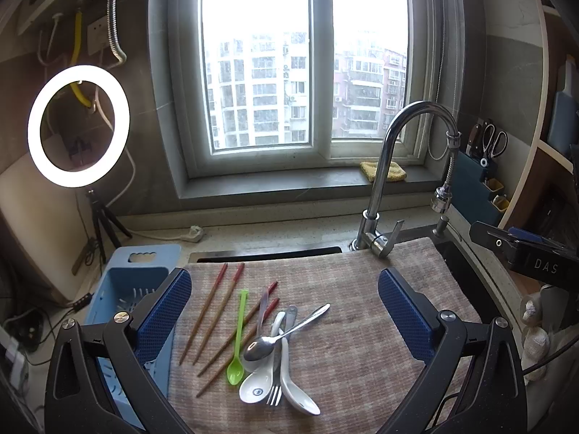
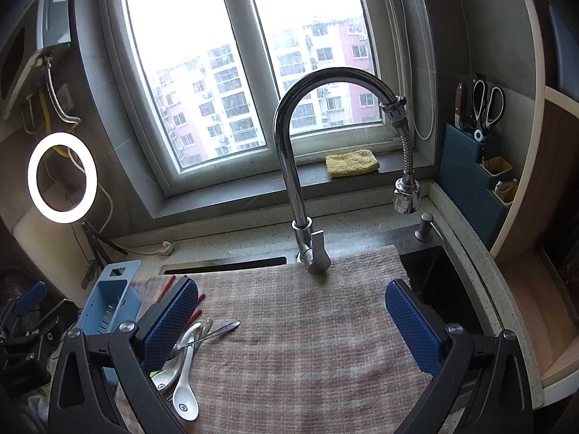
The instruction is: Organize utensils
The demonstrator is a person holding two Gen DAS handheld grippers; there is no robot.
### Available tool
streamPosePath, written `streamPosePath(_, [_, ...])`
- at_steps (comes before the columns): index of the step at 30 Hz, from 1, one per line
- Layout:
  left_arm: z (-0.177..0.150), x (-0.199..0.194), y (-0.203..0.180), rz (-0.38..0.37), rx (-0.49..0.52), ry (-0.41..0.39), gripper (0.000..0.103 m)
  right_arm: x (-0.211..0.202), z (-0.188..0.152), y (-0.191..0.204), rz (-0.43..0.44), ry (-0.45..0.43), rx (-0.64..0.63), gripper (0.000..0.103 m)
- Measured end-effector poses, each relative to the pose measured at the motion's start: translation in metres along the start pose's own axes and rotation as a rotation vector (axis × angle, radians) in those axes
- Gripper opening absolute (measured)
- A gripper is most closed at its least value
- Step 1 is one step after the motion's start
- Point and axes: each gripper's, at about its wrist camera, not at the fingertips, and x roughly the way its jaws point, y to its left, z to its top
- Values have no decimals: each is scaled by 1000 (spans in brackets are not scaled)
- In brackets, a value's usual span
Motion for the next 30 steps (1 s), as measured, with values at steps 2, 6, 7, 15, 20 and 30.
streamPosePath(2, [0, 0, 0, 4, 4, -2, 102, 0, 0, 0, 0, 3, 2, 102])
streamPosePath(6, [-2, 0, -1, 5, -1, -8, 102, 1, 0, 0, 2, 7, 4, 102])
streamPosePath(7, [-3, 0, -2, 4, -3, -8, 103, 1, 0, 0, 3, 10, 5, 102])
streamPosePath(15, [-11, 5, 9, 30, -26, 25, 103, 15, -4, -1, 33, 45, 1, 102])
streamPosePath(20, [-21, 8, 32, 78, -97, 68, 102, 31, -8, -1, 96, 92, 10, 102])
streamPosePath(30, [-58, 6, 57, 177, -197, 180, 102, 71, -18, 9, 216, 202, -33, 102])
